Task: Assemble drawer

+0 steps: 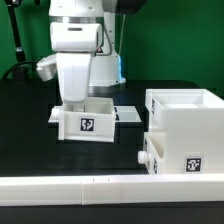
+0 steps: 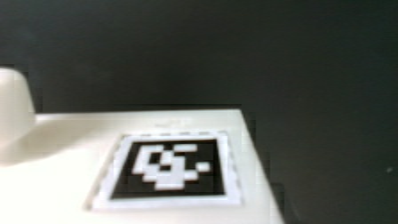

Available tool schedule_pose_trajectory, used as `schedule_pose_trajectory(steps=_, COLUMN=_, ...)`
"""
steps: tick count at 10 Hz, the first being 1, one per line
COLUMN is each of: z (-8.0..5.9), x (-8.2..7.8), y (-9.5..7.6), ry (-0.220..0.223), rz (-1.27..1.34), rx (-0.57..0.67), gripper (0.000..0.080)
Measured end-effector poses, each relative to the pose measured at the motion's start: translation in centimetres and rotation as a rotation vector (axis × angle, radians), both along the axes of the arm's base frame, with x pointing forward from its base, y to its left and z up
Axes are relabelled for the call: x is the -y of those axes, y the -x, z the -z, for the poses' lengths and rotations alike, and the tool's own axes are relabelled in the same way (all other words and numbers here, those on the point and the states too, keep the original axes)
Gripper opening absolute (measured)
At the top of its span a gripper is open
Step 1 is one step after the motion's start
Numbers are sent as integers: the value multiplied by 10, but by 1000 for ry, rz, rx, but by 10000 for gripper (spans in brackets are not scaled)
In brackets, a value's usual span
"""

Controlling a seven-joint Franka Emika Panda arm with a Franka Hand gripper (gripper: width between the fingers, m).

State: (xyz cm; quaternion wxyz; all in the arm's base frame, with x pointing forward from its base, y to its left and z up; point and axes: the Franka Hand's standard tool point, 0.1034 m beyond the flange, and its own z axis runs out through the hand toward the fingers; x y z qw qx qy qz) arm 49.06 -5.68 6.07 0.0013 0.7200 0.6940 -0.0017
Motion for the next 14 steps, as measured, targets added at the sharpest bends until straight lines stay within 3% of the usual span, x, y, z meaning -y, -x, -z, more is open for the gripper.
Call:
schedule_pose_trajectory(steps=3, z=-8, x=-9, y=-27, ry=0, rz=60, rx=-9, gripper=42)
schedule_pose_trajectory(steps=7, z=-4, x=-9, y=-24, ry=-2, rz=55, rx=-17, gripper=42)
schedule_pose_trajectory(steps=12, z=0, x=-38, y=-43, ry=-24, rz=50, rx=-25, gripper=42)
schedule_pose_trajectory(steps=14, z=1, x=-37, y=-44, ry=-25, rz=52, rx=-6, gripper=42)
